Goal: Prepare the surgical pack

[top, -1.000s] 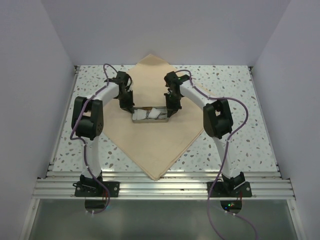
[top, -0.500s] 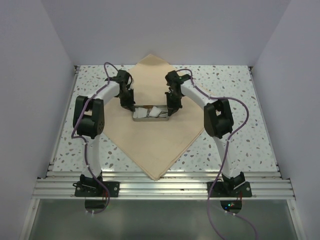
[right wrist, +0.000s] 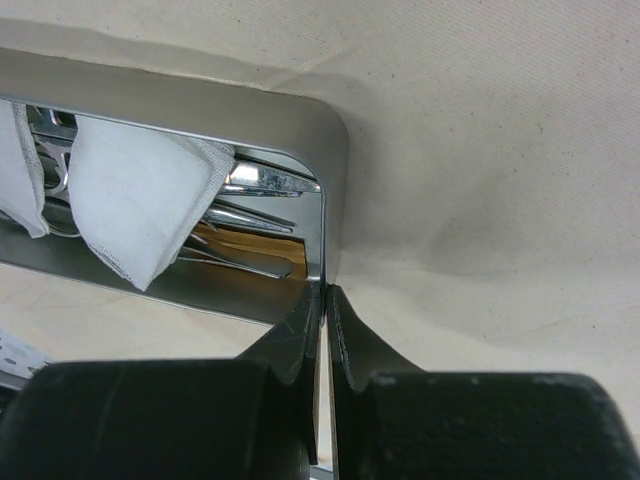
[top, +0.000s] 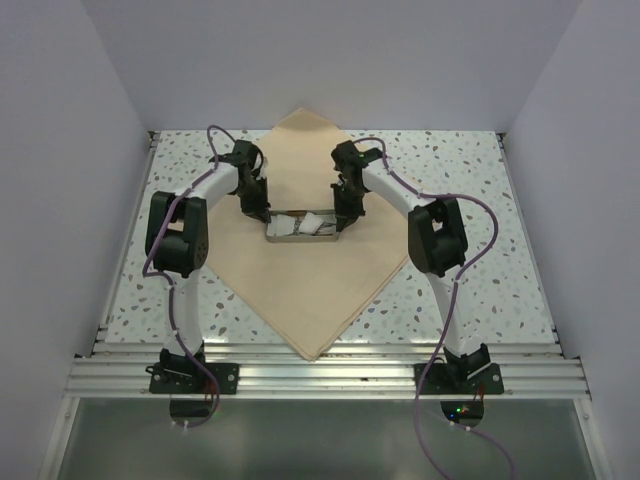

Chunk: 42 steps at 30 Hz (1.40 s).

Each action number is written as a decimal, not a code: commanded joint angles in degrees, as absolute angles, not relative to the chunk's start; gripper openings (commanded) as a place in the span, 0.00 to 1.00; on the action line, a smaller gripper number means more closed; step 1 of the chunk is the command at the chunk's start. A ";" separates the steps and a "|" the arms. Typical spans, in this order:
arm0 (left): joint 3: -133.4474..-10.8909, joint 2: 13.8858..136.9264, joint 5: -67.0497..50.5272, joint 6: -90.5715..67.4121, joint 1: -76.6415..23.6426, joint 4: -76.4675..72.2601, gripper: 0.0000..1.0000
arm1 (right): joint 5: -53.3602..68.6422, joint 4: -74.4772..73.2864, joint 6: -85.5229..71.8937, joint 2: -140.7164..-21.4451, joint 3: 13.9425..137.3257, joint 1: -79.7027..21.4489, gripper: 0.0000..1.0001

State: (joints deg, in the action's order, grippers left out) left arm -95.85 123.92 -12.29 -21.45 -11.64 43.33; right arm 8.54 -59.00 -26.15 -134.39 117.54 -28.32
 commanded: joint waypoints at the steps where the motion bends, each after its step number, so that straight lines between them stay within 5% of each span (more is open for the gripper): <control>1: -95.45 123.57 -15.12 -22.06 -11.16 39.46 0.04 | 7.47 -59.24 -26.02 -134.65 118.57 -27.86 0.00; 18: -95.01 122.87 -13.72 -21.97 -11.16 39.11 0.25 | 7.29 -58.97 -24.96 -134.47 118.04 -26.98 0.04; 27: -92.55 119.98 -12.48 -21.97 -9.58 38.59 0.54 | 6.78 -60.46 -23.74 -133.86 120.05 -26.98 0.37; 30: -91.93 117.60 -11.78 -21.45 -8.62 38.85 0.60 | 4.84 -63.19 -21.81 -132.11 122.07 -26.89 0.46; 36: -87.37 107.94 -8.54 -21.53 -6.42 39.29 0.66 | -4.48 -65.83 -16.72 -122.54 115.96 -27.68 0.79; 42: -77.62 94.94 -6.94 -23.46 -5.27 38.41 0.66 | -3.26 -62.32 -11.52 -106.02 98.38 -38.56 0.77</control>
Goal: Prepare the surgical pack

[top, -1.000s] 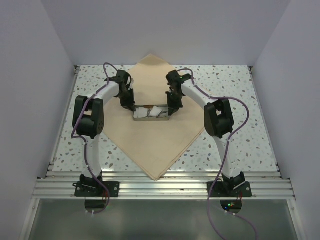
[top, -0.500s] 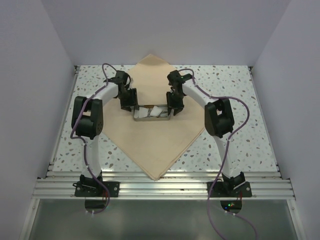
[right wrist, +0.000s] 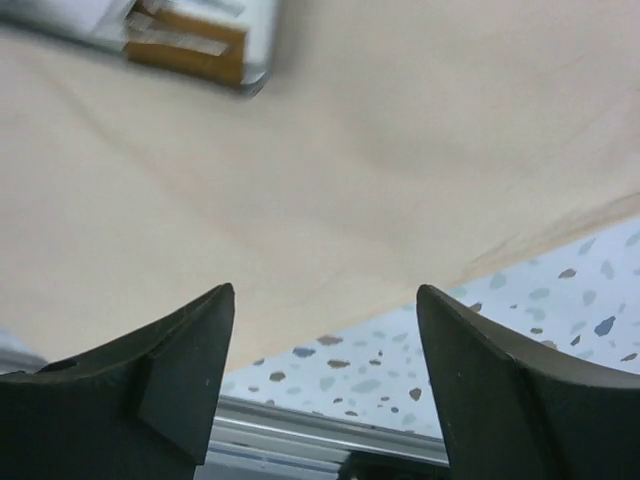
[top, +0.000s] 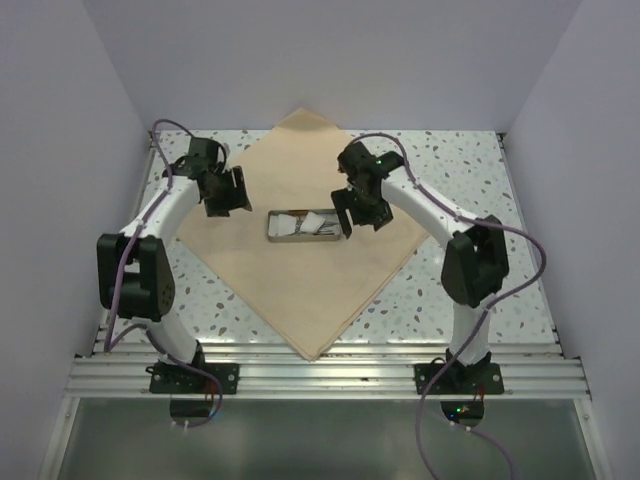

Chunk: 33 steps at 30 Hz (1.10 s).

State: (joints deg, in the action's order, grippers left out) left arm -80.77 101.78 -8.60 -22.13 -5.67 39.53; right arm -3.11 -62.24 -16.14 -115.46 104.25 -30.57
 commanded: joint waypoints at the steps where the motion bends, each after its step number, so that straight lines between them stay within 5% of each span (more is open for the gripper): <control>1: -75.52 92.14 -6.86 -23.90 -5.27 38.84 0.66 | -2.90 -61.53 -11.43 -104.17 95.83 -41.02 0.75; 8: -67.68 81.22 -6.33 -28.47 -5.27 42.27 0.64 | 2.81 -48.28 -16.24 -92.11 73.59 -64.12 0.64; 14: -66.80 74.55 -0.53 -33.39 -5.27 49.12 0.62 | -3.86 -45.62 -19.42 -99.04 76.97 -74.69 0.67; 19: -66.10 69.18 2.19 -35.24 -5.27 51.15 0.63 | -8.34 -45.00 -20.48 -108.34 81.82 -78.31 0.73; 33: -64.34 63.19 3.17 -35.77 -5.27 55.63 0.65 | -21.88 -45.35 -28.38 -118.03 85.61 -80.94 0.60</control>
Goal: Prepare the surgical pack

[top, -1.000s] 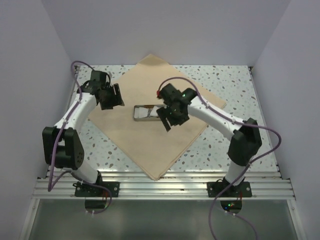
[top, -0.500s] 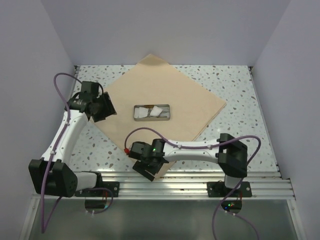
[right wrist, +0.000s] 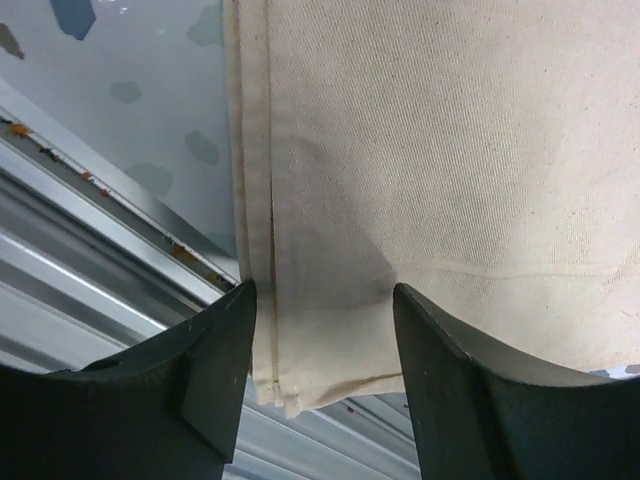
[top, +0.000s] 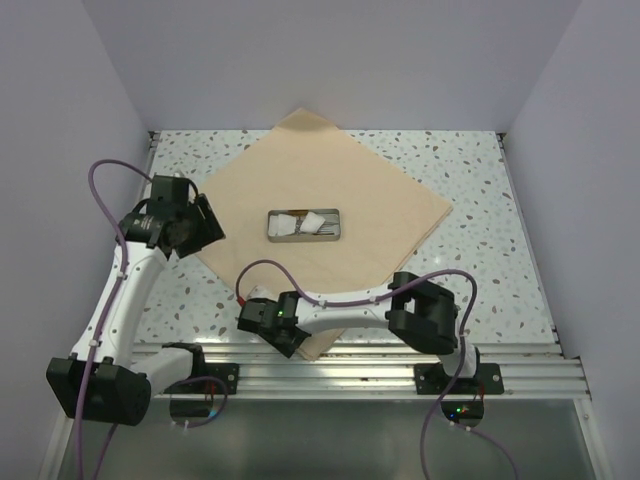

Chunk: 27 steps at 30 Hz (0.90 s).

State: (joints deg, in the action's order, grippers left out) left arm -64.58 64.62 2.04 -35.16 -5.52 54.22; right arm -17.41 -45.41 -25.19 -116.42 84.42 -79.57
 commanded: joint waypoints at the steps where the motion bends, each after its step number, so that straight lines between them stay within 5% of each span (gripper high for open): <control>1: -64.25 63.02 3.16 -35.68 -5.27 55.55 0.65 | -22.84 -45.61 -28.91 -118.56 85.61 -81.38 0.59; 21: -60.74 62.49 1.23 -34.80 -5.27 54.06 0.66 | -32.76 -51.85 -33.84 -124.01 85.61 -86.22 0.64; 27: -59.15 61.70 0.71 -35.16 -5.27 53.44 0.66 | -38.23 -52.73 -34.54 -120.51 83.93 -86.13 0.46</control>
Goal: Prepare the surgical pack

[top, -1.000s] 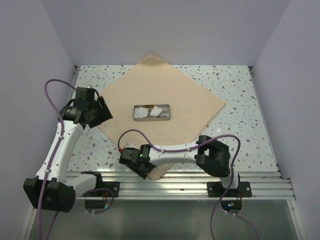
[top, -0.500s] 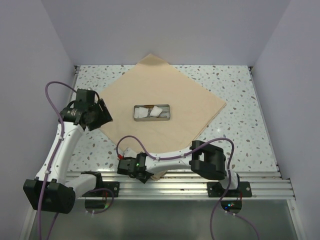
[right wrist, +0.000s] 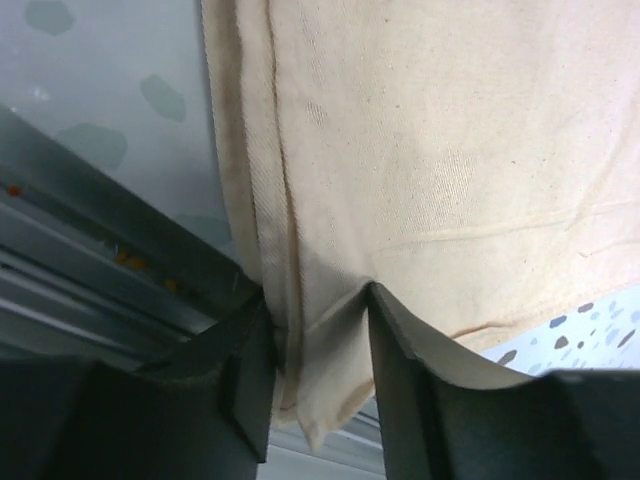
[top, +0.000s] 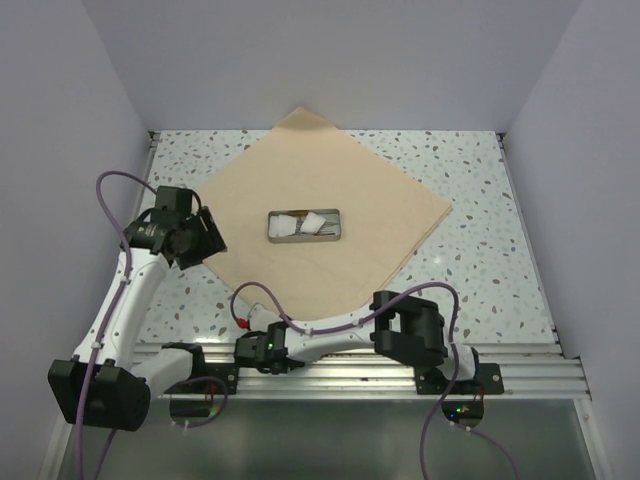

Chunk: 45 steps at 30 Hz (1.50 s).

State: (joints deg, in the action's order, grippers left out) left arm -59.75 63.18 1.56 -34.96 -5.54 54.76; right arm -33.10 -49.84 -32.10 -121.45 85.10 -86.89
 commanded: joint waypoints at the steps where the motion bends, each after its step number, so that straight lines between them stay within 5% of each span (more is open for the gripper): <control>1: -58.98 61.70 0.62 -35.24 -5.27 53.35 0.66 | -38.15 -52.56 -34.28 -119.80 83.94 -86.22 0.38; 6: -59.24 61.79 0.44 -35.33 -5.27 53.17 0.67 | -36.66 -53.17 -32.08 -117.51 87.00 -85.78 0.18; 12: -57.93 63.45 -2.36 -32.70 -5.27 50.98 0.64 | -29.01 -52.82 -27.34 -116.90 91.67 -81.66 0.18; 18: -50.81 67.93 -12.91 -30.67 -5.27 43.26 0.39 | -18.40 -49.57 -21.72 -113.03 90.53 -72.87 0.19; 23: -46.33 72.06 -21.16 -31.55 -5.27 35.09 0.31 | -3.72 -45.27 -15.48 -112.58 90.00 -64.00 0.22; 28: -45.35 79.53 -23.90 -31.12 -5.36 29.89 0.28 | 18.12 -42.63 -12.49 -115.39 90.88 -54.77 0.39; 36: -47.63 87.10 -25.58 -29.88 -5.45 27.95 0.26 | 34.70 -40.61 -9.23 -112.07 85.88 -49.84 0.69; 45: -47.99 89.38 -26.54 -29.44 -5.45 27.33 0.26 | 32.71 -40.52 -7.65 -108.46 78.32 -47.56 0.73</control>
